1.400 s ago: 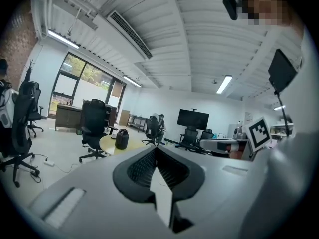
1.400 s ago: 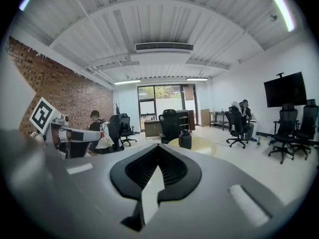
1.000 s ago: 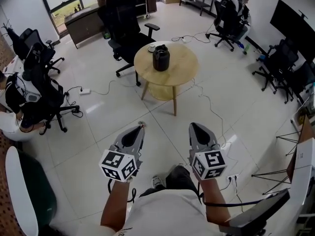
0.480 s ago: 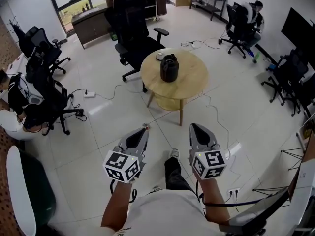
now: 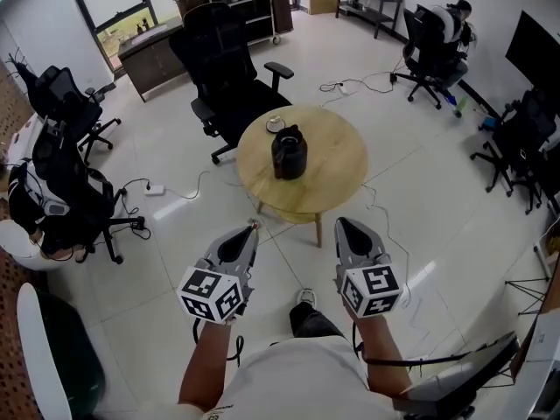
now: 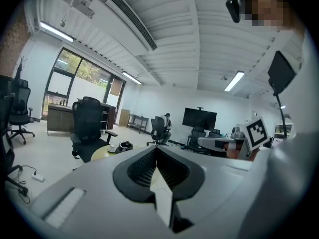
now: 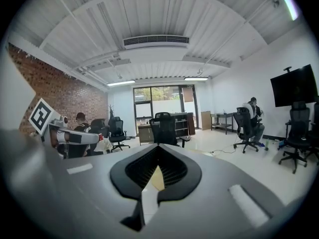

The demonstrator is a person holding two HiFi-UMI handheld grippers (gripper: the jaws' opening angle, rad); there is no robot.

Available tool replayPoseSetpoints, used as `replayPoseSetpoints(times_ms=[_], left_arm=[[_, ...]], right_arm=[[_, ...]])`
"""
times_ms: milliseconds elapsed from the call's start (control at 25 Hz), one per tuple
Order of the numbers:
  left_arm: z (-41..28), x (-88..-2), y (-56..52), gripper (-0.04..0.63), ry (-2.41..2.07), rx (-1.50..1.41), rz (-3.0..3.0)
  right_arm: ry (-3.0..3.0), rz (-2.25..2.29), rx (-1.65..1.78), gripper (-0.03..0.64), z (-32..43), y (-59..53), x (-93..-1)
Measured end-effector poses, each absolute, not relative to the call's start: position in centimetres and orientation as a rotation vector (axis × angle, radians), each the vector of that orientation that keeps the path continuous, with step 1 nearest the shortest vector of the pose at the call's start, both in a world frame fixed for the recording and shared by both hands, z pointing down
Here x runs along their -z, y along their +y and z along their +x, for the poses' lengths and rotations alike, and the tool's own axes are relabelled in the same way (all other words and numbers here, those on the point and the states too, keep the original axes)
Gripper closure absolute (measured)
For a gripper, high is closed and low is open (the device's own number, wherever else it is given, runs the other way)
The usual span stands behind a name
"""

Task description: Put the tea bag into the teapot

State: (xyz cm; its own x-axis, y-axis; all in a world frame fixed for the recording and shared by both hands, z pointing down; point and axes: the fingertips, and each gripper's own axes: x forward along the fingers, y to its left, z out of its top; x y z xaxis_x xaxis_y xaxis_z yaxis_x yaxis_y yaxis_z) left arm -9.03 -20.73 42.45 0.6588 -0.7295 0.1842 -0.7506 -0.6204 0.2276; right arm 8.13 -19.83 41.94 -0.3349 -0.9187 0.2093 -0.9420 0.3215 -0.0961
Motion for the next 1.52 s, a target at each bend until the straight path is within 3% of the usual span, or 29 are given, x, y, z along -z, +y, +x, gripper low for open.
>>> replayPoseSetpoints(times_ms=[480,1520], left_arm=[[-5.0,-39.8,-31.4,0.58,-1.28,-0.118,2.589],[-0.6,-45.7,-49.1,0.58,-0.993,-0.28,2.584]], right_arm=[[-2.505,1.699,-0.307,0.62,13.5,-29.0,-40.9],[-2.399,1.77,-0.413,0.62,13.4,-40.6,-44.0]])
